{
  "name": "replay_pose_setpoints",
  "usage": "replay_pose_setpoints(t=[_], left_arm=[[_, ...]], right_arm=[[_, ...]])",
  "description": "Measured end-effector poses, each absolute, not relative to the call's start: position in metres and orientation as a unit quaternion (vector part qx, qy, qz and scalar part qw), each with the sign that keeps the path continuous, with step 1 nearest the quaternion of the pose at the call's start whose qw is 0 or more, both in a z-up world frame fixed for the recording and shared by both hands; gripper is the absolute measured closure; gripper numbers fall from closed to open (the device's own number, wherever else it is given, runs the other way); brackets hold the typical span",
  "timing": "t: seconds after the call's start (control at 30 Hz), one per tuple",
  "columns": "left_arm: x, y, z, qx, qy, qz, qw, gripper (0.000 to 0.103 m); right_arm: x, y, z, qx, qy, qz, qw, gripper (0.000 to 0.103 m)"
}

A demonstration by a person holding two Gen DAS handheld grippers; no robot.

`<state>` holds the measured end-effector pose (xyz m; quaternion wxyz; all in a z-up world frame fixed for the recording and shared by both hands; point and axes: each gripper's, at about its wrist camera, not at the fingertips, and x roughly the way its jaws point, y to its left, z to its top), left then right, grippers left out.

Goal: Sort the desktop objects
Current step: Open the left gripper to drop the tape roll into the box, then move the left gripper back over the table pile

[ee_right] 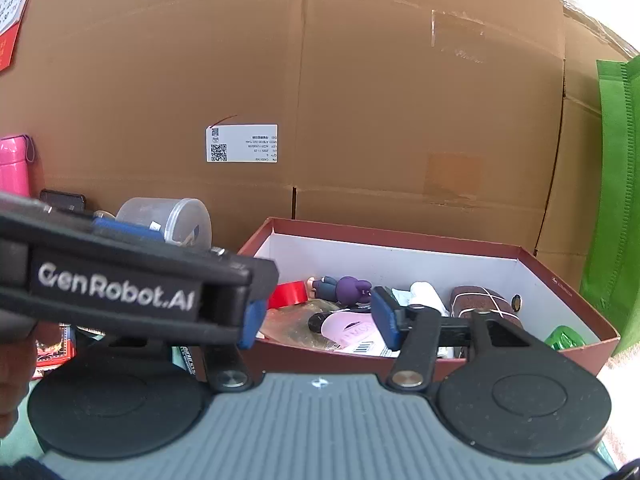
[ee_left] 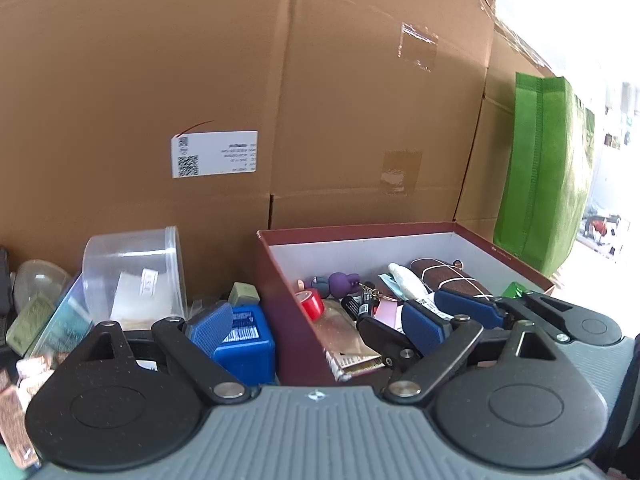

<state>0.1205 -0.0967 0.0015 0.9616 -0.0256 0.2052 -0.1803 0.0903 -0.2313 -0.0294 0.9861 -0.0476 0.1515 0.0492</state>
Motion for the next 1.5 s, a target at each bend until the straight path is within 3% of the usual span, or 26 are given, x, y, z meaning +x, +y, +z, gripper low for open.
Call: replay_pose_setpoints(t=[0.03, 0.1, 0.17, 1.5], left_arm=[[0.119, -0.096, 0.002, -0.028, 0.207, -0.18, 0.961, 0.008], [0.115, -0.094, 0.002, -0.03, 0.209, -0.177, 0.961, 0.008], [0.111, -0.093, 0.002, -0.034, 0.209, -0.174, 0.962, 0.008], [0.037, 0.015, -0.036, -0.14, 0.279, -0.075, 0.947, 0.004]], right_arm=[[0.089, -0.231, -0.029, -0.047, 0.15, 0.048, 0.986, 0.039], [0.085, -0.231, -0.029, -0.046, 0.147, 0.041, 0.987, 0.021], [0.084, -0.232, -0.028, -0.046, 0.144, 0.033, 0.988, 0.014], [0.024, -0.141, -0.047, -0.114, 0.202, 0.205, 0.951, 0.013]])
